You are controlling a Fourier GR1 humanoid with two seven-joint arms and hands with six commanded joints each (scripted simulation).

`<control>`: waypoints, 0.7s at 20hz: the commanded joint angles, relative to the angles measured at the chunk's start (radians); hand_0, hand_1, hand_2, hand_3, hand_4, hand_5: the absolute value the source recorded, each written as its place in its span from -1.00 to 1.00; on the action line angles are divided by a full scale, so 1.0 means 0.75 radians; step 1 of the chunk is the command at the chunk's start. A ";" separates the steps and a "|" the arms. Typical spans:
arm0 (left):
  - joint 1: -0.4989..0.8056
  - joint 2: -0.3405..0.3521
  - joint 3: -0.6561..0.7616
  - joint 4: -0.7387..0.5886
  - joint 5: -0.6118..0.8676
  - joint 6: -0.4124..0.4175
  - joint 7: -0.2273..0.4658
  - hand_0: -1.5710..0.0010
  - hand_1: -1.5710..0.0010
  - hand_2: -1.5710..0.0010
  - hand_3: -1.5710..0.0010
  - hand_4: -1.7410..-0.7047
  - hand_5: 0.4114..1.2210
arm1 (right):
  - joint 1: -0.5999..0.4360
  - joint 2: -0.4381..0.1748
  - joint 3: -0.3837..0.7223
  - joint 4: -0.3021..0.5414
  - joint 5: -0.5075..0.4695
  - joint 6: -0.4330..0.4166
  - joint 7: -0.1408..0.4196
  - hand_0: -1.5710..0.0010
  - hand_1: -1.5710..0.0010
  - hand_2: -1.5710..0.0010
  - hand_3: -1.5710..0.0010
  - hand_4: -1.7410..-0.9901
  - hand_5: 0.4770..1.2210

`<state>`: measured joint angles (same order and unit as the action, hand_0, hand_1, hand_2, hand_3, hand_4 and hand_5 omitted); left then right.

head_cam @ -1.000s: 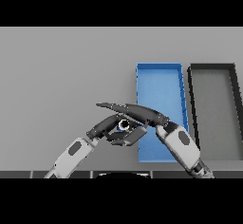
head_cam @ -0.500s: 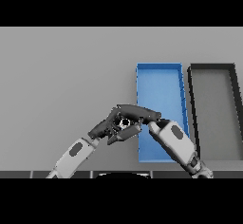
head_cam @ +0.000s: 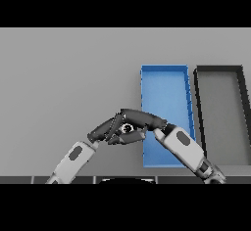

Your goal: Pick up the blue pipe and place it into the blue bin.

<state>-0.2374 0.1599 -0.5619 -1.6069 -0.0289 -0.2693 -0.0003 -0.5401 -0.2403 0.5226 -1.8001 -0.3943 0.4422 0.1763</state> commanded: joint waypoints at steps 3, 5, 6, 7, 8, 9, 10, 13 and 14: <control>-0.005 0.020 -0.016 0.007 -0.104 -0.058 -0.036 0.40 0.43 0.49 0.44 0.15 0.92 | -0.008 -0.013 0.017 -0.010 0.004 -0.017 0.069 -0.98 -0.98 -0.98 -0.98 -0.34 0.95; 0.006 0.028 -0.003 0.006 -0.115 -0.070 -0.073 0.61 0.64 0.67 0.64 0.35 0.50 | -0.003 -0.018 0.015 -0.030 -0.014 -0.009 0.072 -0.99 -0.99 -0.99 -0.99 -0.34 0.97; -0.007 0.017 0.003 0.014 -0.120 -0.064 -0.046 0.69 0.71 0.74 0.72 0.43 0.28 | -0.013 -0.013 0.015 -0.026 -0.011 -0.011 0.070 -0.99 -0.99 -0.99 -0.99 -0.34 0.98; -0.005 0.013 0.000 0.023 -0.137 -0.052 -0.051 0.75 0.77 0.79 0.77 0.49 0.08 | -0.017 -0.004 0.022 -0.032 -0.007 -0.017 0.090 -0.99 -0.99 -0.99 -0.99 -0.34 0.98; -0.002 0.013 0.000 0.025 -0.140 -0.049 -0.040 0.80 0.81 0.83 0.82 0.54 -0.08 | -0.018 -0.006 0.020 -0.020 0.005 -0.011 0.091 -0.99 -0.99 -1.00 -0.99 -0.35 0.98; -0.027 0.009 0.012 0.029 -0.142 -0.042 -0.014 0.84 0.85 0.87 0.85 0.60 -0.20 | -0.009 -0.008 0.024 -0.023 0.017 -0.004 0.085 -1.00 -1.00 -1.00 -0.99 -0.35 0.99; -0.019 0.002 0.003 0.021 -0.144 -0.042 -0.017 0.87 0.88 0.89 0.88 0.63 -0.29 | -0.013 -0.019 0.016 -0.030 0.022 -0.004 0.081 -1.00 -1.00 -1.00 -1.00 -0.35 0.99; 0.008 0.003 0.009 -0.004 -0.115 -0.048 0.010 0.94 0.94 0.95 0.94 0.65 -0.49 | -0.017 -0.002 0.008 -0.014 0.006 -0.005 0.091 -1.00 -1.00 -1.00 -1.00 -0.33 0.99; -0.001 -0.006 0.019 0.015 -0.105 -0.047 0.042 0.95 0.95 0.96 0.95 0.65 -0.54 | -0.024 0.006 0.006 -0.012 0.003 -0.008 0.095 -1.00 -1.00 -1.00 -1.00 -0.33 1.00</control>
<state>-0.2386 0.1556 -0.5474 -1.5956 -0.1076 -0.3044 0.0337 -0.5584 -0.2353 0.5274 -1.8091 -0.3918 0.4371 0.2472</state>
